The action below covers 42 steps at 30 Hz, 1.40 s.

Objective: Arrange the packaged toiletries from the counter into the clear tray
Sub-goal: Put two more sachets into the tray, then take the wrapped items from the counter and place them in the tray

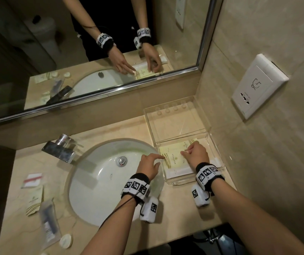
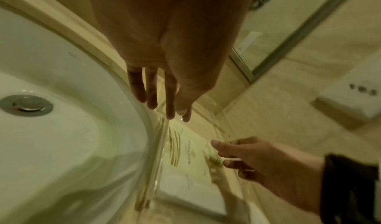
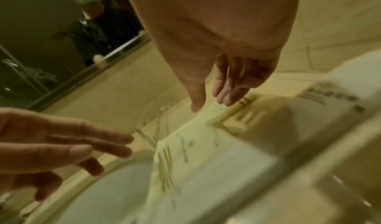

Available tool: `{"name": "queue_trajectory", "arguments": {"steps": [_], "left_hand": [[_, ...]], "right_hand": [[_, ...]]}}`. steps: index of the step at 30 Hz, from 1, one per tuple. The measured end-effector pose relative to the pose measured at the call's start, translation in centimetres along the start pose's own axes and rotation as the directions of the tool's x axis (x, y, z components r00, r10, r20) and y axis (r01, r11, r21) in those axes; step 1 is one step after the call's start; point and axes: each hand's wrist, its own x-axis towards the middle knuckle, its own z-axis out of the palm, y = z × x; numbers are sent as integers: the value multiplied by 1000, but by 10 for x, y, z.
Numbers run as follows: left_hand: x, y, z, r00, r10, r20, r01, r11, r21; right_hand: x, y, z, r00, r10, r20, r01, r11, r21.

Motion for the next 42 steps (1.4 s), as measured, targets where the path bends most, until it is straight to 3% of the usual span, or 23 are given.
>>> {"name": "queue_trajectory", "arguments": {"steps": [4,8,12,18,24,26,28,31,33,36,39,42], "left_hand": [[-16,-12,-38,972,-49,-232,-23,954,-298],[-44,-53,-85,927,-207,-312,45,889,-455],[-95,-110,-126,825,-418,-381,130,795,-592],[-191,-185,-163,669,-597,-442,175,705,-687],[-287,-256,-165,469,-767,-437,214,579,-786],[-314,-276,-160,414,-804,-428,236,548,-802],[-336,-294,-153,367,-834,-413,265,519,-813],[-354,-311,-139,302,-879,-369,324,458,-828],[-356,-316,-131,309,-895,-322,355,422,-834],[-351,-317,-122,415,-872,-259,414,435,-800],[-340,-316,-117,483,-838,-254,406,472,-783],[-327,-315,-117,505,-826,-248,403,481,-779]], "right_hand": [[-7,-41,-7,985,-153,-79,160,982,102],[-28,-111,10,935,-356,11,346,917,200],[-56,-177,53,864,-489,120,442,851,283],[-122,-246,150,709,-612,350,538,791,292],[-193,-283,251,514,-653,555,632,727,270],[-214,-286,281,476,-623,621,639,730,242],[-231,-284,308,465,-557,688,648,743,164],[-248,-274,341,513,-430,743,653,757,-13],[-253,-267,355,577,-356,735,623,774,-115],[-258,-258,369,655,-305,691,587,782,-211],[-263,-253,377,693,-305,653,548,812,-202],[-266,-251,383,712,-293,638,483,864,-143]]}}
